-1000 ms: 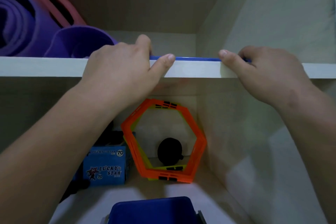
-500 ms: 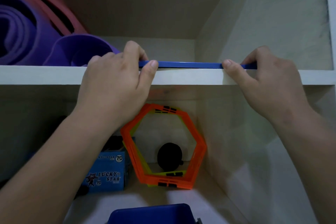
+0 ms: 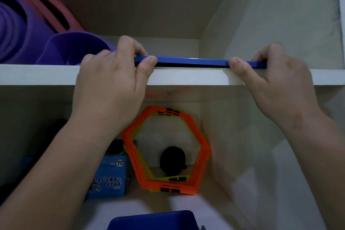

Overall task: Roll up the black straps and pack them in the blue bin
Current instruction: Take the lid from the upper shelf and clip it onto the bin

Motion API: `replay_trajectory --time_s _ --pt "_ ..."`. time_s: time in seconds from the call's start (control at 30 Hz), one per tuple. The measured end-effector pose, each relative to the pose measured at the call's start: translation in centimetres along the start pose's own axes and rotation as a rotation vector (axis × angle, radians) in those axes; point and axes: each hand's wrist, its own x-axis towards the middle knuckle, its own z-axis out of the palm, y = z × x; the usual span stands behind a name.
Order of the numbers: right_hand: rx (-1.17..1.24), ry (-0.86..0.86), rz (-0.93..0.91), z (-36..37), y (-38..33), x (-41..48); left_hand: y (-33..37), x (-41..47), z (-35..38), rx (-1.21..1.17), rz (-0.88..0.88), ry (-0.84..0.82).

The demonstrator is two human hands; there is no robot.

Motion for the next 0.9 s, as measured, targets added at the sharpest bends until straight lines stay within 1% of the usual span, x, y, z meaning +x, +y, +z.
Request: replay_trajectory --time_s 0.1,0.23,0.33,0.43,0.5,0.6,0.7,0.9 --pt "0.058 0.021 0.004 -0.4 -0.3 0.0 -0.1 0.1 -0.2 -0.064 -0.03 -0.008" --pt "0.148 0.107 -0.054 -1.5 -0.4 -1.1 -0.2 -0.3 -1.3 -0.267 -0.051 0.008" --pt "0.201 0.167 -0.077 -2.1 -0.5 -2.2 -0.3 -1.5 -2.5 -0.26 0.0 0.061" --pt "0.233 0.197 -0.111 -2.2 -0.2 -3.7 -0.5 -3.2 -3.1 -0.28 0.038 0.083" --pt "0.272 0.204 -0.13 -2.0 0.2 -4.7 -0.6 -4.2 -3.1 -0.243 0.049 0.114" --pt "0.318 0.186 -0.155 -1.9 0.6 -6.2 -0.8 -5.6 -3.1 -0.211 0.084 0.143" --pt "0.328 0.151 -0.167 -1.8 1.1 -7.7 -1.2 -7.2 -2.7 -0.231 0.098 0.112" --pt "0.25 0.096 -0.298 -1.6 1.8 -11.3 -2.0 -11.3 -2.6 -0.166 0.079 0.082"
